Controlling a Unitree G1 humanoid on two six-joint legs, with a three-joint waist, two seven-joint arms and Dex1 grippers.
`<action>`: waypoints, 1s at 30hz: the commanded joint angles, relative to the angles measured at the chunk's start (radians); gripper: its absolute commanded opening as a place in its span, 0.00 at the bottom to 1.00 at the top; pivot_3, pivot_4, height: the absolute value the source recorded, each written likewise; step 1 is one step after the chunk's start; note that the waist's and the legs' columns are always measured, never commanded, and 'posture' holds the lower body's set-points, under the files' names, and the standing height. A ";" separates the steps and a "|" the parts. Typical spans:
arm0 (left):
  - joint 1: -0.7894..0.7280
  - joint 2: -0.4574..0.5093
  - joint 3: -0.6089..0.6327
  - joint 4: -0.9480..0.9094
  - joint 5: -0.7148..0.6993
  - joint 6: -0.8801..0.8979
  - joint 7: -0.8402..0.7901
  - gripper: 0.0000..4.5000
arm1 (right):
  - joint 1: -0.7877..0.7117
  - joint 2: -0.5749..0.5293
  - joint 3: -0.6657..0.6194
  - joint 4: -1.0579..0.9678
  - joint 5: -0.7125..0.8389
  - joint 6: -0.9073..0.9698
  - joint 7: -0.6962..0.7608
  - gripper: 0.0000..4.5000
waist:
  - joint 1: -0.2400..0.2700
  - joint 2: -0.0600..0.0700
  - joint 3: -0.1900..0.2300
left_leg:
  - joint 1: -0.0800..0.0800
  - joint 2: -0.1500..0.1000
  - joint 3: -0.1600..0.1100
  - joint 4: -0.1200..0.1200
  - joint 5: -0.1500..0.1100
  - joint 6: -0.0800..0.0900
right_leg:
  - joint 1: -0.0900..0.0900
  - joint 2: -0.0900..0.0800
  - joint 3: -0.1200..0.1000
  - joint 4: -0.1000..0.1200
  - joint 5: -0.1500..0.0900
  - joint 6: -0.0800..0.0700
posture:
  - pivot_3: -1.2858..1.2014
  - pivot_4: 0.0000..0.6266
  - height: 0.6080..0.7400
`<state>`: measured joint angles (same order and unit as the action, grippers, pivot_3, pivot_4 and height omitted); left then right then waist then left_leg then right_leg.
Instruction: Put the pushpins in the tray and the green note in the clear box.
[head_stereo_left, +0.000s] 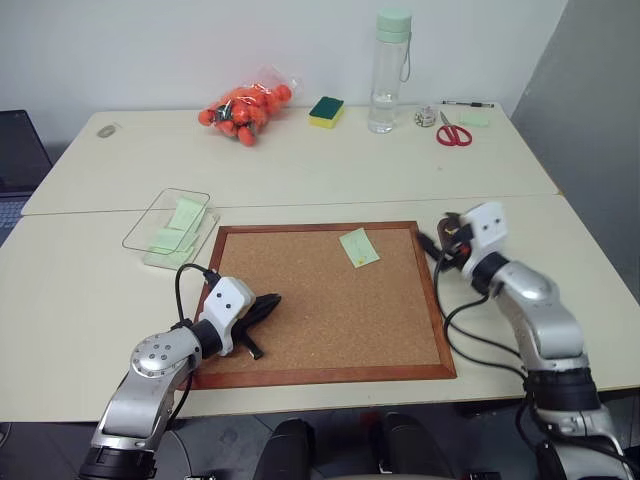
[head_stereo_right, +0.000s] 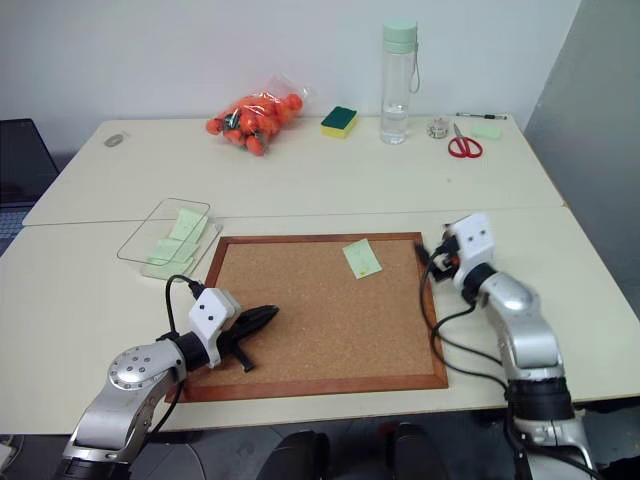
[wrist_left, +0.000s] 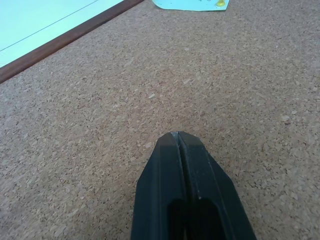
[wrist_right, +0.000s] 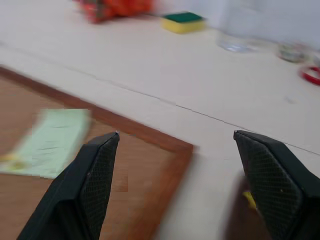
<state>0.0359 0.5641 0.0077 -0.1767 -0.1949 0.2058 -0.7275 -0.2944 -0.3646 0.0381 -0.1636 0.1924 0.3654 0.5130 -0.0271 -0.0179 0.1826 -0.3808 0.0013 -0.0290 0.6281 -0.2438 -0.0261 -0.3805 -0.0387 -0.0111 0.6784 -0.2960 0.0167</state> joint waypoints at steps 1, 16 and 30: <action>0.025 0.006 -0.038 0.039 0.019 0.025 -0.015 0.00 | 0.015 0.041 0.093 -0.069 -0.007 -0.022 0.021 0.85 | 0.000 0.000 0.000 | 0.000 0.000 0.000 0.000 0.000 0.000 | 0.000 0.000 0.000 0.000 0.000 0.000 | 0.52 0.24 1.00; 0.028 0.003 -0.038 0.035 0.021 0.026 -0.008 0.00 | -0.082 0.185 0.173 0.246 -0.124 -0.195 -0.051 0.85 | 0.000 -0.001 0.000 | 0.000 0.000 0.000 0.000 0.000 0.000 | 0.000 0.000 0.000 0.000 0.003 -0.004 | 0.52 0.24 1.00; 0.033 -0.003 -0.041 0.029 0.021 0.026 -0.002 0.00 | -0.081 0.189 0.170 0.291 -0.132 -0.198 -0.044 0.31 | 0.000 -0.001 0.000 | 0.000 0.000 0.000 0.000 0.000 0.000 | 0.000 0.000 0.000 0.000 0.003 -0.004 | 0.52 0.24 1.00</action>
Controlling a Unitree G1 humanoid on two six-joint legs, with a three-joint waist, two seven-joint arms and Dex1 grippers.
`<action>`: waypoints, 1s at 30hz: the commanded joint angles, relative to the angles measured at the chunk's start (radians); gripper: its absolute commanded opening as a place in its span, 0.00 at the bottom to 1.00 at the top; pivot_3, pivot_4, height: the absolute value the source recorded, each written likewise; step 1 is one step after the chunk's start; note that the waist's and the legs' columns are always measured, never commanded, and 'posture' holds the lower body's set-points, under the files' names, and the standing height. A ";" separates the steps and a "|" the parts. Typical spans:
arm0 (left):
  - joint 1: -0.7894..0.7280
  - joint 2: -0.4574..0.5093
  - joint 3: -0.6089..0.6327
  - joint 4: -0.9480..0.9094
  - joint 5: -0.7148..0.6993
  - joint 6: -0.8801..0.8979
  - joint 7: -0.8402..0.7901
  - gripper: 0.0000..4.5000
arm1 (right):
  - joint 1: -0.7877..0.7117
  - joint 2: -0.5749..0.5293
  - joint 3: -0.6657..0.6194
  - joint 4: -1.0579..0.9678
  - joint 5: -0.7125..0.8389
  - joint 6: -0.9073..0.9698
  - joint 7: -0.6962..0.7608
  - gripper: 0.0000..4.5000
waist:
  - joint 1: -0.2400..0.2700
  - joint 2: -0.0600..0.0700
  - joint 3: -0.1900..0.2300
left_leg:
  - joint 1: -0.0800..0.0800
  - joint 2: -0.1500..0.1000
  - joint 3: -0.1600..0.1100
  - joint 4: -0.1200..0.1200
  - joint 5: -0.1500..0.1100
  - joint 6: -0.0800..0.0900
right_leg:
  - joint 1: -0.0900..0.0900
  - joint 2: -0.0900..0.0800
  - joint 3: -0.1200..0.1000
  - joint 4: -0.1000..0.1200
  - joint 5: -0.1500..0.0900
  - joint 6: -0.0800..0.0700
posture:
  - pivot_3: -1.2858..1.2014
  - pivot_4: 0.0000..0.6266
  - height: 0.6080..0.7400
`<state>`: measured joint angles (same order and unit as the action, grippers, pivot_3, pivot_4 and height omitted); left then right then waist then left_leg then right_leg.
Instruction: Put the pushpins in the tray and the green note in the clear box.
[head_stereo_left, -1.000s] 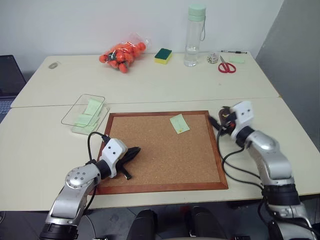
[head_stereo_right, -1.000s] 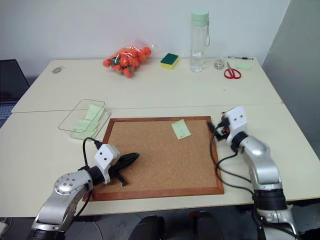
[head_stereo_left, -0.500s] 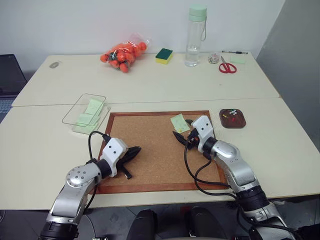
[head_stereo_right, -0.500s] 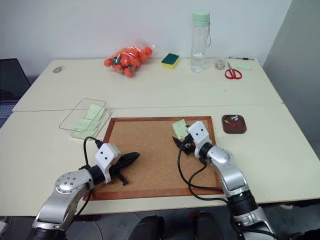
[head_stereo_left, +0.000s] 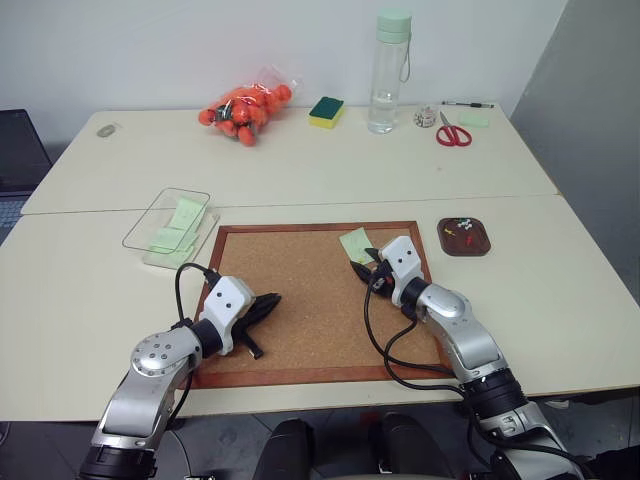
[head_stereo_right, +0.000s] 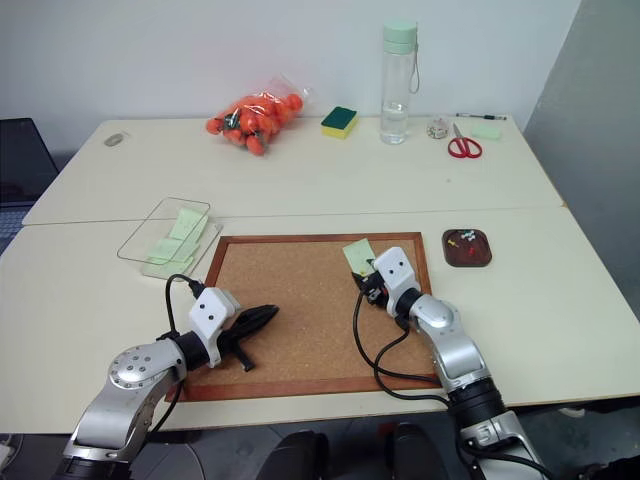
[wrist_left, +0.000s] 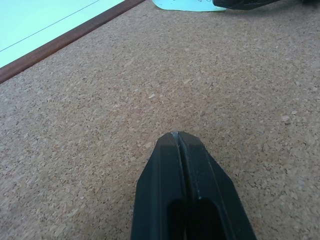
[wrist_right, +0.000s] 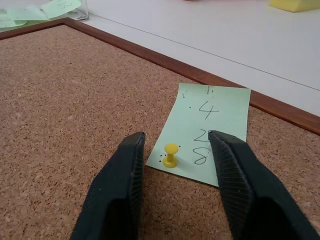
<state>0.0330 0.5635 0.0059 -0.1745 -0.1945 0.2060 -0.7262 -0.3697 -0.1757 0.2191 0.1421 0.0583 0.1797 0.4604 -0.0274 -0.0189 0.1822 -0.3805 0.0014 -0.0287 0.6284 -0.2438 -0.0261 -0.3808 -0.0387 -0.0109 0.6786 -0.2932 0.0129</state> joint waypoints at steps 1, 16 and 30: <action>0.036 -0.003 -0.040 0.027 0.021 0.026 -0.003 0.00 | -0.005 -0.002 -0.011 -0.015 0.003 -0.010 0.011 0.27 | 0.000 0.000 0.000 | 0.000 0.000 0.000 0.000 0.000 0.000 | 0.000 0.000 0.000 0.000 0.000 0.000 | 0.52 0.24 1.00; 0.033 -0.002 -0.042 0.029 0.021 0.023 -0.001 0.00 | -0.018 0.005 -0.027 -0.055 0.036 -0.005 0.042 0.01 | 0.000 0.000 0.000 | 0.000 0.000 0.000 0.000 0.000 0.000 | 0.000 0.000 0.000 0.000 0.000 0.000 | 0.52 0.24 1.00; 0.033 0.002 -0.044 0.031 0.023 0.022 -0.006 0.00 | -0.029 0.032 -0.062 -0.181 0.100 0.001 0.038 0.01 | 0.000 0.000 0.000 | -0.001 0.000 0.000 0.000 0.000 0.000 | -0.002 0.000 0.000 0.001 0.000 0.000 | 0.52 0.24 1.00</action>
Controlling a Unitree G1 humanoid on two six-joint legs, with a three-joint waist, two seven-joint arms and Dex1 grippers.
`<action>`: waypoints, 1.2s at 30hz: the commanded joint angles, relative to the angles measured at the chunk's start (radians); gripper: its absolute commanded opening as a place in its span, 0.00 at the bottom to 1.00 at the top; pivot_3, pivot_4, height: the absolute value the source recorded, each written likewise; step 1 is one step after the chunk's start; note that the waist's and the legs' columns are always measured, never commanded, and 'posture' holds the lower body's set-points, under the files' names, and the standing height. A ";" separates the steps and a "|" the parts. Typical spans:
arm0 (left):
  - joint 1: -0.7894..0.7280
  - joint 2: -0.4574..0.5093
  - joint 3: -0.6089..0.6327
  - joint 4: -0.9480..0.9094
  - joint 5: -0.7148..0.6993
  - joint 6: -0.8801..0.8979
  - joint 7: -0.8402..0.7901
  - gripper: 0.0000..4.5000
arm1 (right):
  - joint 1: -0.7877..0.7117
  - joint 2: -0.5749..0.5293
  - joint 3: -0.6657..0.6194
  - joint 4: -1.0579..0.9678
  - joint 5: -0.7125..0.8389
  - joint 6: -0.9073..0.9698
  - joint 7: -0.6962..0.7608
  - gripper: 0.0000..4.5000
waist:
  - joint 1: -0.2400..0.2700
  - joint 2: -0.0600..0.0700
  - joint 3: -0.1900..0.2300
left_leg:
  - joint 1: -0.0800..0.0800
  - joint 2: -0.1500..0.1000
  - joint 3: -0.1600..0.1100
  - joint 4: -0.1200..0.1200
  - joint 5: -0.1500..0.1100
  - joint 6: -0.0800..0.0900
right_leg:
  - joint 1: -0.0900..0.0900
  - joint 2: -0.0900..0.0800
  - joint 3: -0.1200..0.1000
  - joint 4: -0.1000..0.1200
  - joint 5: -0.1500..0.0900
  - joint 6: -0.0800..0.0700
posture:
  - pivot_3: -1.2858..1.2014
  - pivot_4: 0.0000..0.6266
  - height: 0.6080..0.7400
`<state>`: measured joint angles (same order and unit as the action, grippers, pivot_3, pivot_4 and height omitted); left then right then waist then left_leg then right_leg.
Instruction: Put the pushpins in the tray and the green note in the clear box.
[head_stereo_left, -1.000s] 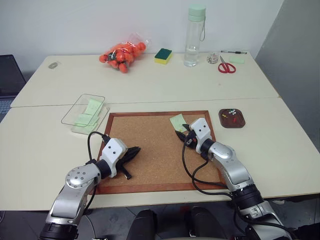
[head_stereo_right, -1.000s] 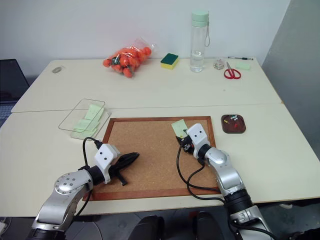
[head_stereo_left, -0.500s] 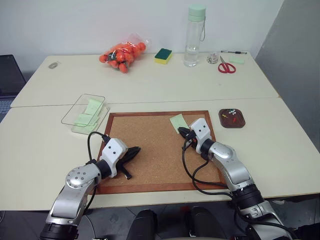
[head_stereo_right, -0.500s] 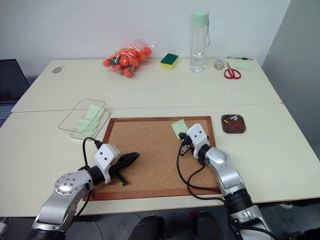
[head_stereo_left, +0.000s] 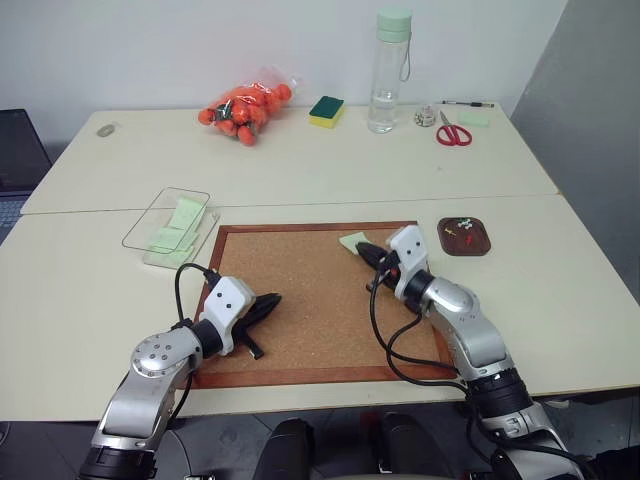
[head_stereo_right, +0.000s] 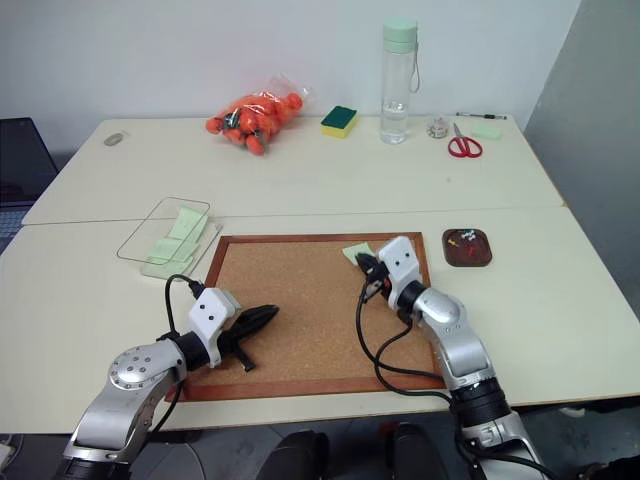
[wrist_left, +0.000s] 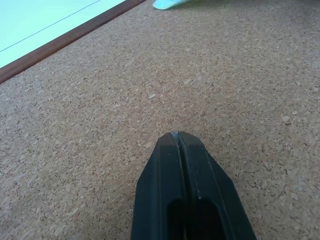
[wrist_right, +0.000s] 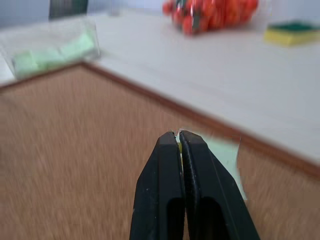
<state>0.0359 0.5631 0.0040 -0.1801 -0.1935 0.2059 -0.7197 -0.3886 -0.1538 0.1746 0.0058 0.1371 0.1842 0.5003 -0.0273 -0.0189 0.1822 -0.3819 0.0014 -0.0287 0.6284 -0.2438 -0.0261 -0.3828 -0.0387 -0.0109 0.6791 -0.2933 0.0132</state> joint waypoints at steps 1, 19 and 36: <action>0.030 0.003 -0.042 0.036 0.022 0.023 -0.013 0.00 | -0.011 0.010 -0.018 -0.049 0.022 -0.001 -0.003 0.01 | 0.000 0.000 0.000 | 0.000 0.000 0.000 0.000 0.000 0.000 | 0.000 0.000 0.000 0.000 0.000 0.000 | 0.52 0.24 1.00; -0.037 -0.017 0.035 -0.064 -0.135 0.139 -0.028 0.07 | 0.032 -0.055 0.028 -0.118 -0.029 -0.018 0.027 0.00 | 0.001 -0.001 0.000 | 0.000 0.000 0.000 0.000 0.000 0.000 | 0.000 0.000 0.000 0.000 0.000 0.000 | 0.52 0.24 1.00; -0.096 -0.011 0.041 -0.045 -0.150 0.064 -0.080 0.73 | 0.024 -0.069 0.042 -0.113 -0.045 -0.033 0.033 0.00 | 0.000 -0.003 0.001 | -0.002 0.000 0.000 0.000 0.000 0.000 | -0.002 0.001 0.000 0.000 0.000 -0.001 | 0.52 0.24 1.00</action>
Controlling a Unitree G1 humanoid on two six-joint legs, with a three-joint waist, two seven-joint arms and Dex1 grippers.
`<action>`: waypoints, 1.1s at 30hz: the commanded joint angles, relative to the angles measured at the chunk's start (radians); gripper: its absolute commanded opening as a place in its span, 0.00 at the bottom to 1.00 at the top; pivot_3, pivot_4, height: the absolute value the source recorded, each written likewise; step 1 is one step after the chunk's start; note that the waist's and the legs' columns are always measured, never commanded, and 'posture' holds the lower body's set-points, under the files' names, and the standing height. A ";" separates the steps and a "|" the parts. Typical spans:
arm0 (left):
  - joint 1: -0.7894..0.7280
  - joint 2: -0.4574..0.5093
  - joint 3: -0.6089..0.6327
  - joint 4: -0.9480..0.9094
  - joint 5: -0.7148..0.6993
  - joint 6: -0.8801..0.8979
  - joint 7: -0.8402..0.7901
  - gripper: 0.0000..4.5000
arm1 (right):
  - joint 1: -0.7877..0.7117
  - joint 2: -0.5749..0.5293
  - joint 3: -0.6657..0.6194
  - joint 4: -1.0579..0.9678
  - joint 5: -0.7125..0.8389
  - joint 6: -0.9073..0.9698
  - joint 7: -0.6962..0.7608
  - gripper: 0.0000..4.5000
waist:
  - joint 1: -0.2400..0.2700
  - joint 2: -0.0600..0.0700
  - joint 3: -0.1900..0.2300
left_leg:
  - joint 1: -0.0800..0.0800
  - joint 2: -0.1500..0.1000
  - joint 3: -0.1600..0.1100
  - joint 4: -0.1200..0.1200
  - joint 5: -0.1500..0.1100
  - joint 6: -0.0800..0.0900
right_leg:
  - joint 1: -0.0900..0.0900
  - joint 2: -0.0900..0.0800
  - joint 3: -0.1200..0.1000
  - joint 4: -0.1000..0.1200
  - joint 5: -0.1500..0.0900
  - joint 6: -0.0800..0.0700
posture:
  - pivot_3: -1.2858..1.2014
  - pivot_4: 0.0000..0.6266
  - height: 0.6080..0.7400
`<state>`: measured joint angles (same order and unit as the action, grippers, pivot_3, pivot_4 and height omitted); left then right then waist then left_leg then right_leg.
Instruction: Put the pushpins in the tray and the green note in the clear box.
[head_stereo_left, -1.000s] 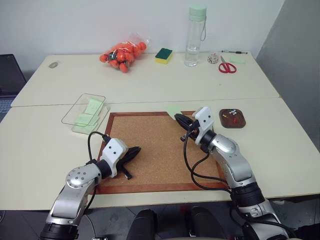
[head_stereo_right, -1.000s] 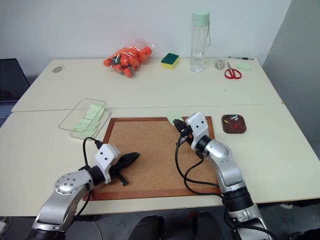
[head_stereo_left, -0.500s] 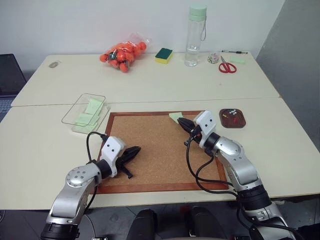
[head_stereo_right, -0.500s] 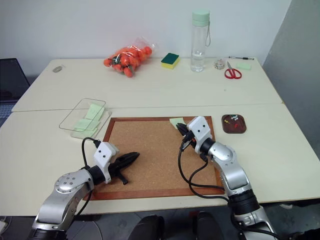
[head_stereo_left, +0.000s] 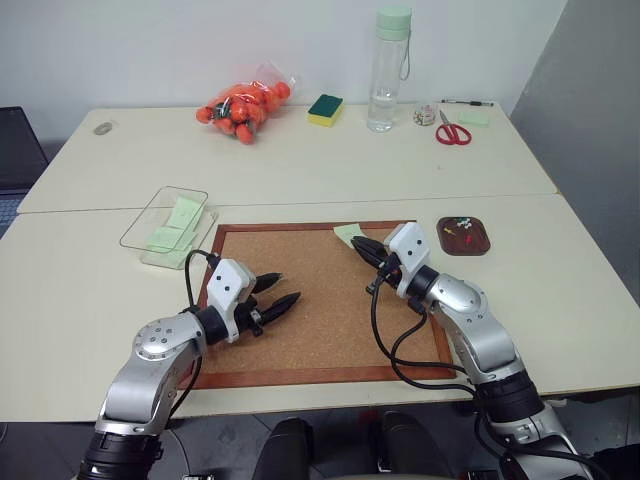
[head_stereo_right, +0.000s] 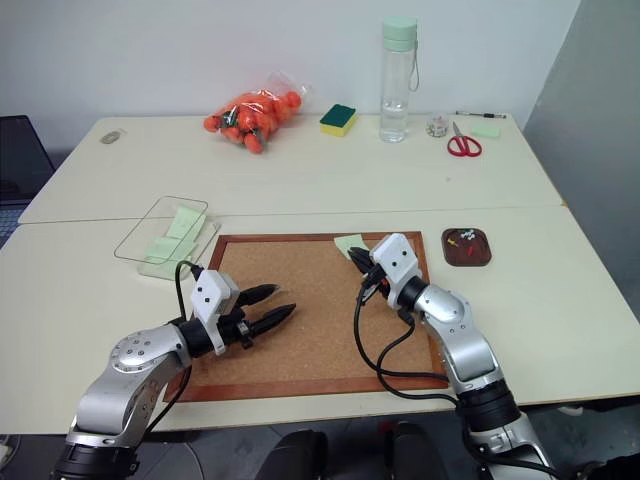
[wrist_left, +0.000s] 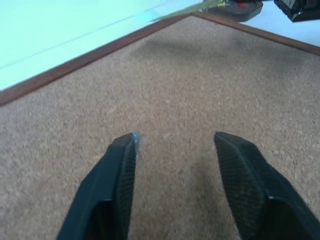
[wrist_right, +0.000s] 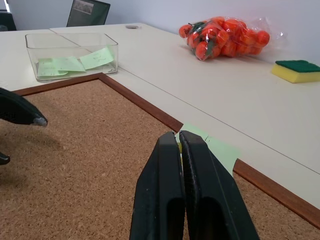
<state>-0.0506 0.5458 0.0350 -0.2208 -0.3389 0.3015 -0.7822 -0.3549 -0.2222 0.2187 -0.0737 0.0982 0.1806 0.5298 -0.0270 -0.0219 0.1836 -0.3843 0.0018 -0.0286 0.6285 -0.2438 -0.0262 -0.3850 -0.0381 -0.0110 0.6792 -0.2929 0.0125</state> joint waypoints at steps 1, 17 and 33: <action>-0.010 0.006 0.009 -0.002 -0.004 -0.035 -0.019 0.76 | -0.010 -0.001 -0.002 -0.034 -0.006 -0.030 0.004 0.00 | 0.000 0.000 0.000 | 0.000 0.000 0.000 0.000 0.000 0.000 | 0.000 0.000 0.000 0.000 0.000 0.000 | 0.52 0.24 1.00; -0.250 0.066 -0.112 0.242 0.340 -0.614 -0.026 1.00 | -0.020 -0.018 0.005 -0.046 -0.014 -0.039 0.026 0.00 | 0.001 0.000 0.000 | -0.001 0.000 0.000 0.000 0.000 0.000 | -0.001 0.000 0.000 0.000 0.000 0.000 | 0.52 0.24 1.00; -0.576 -0.014 -0.278 0.628 0.566 -0.982 0.068 1.00 | -0.042 -0.002 0.027 -0.162 0.034 0.058 0.057 0.00 | 0.001 0.000 0.000 | -0.006 -0.001 -0.001 0.001 0.000 0.000 | -0.004 0.000 -0.001 0.001 0.001 0.000 | 0.52 0.24 1.00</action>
<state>-0.5986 0.5383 -0.2389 0.3969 0.2155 -0.6426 -0.7398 -0.3776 -0.2300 0.2429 -0.1825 0.1084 0.2328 0.5772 -0.0263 -0.0221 0.1836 -0.3903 0.0003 -0.0293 0.6302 -0.2437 -0.0261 -0.3888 -0.0378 -0.0127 0.6804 -0.2923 0.0127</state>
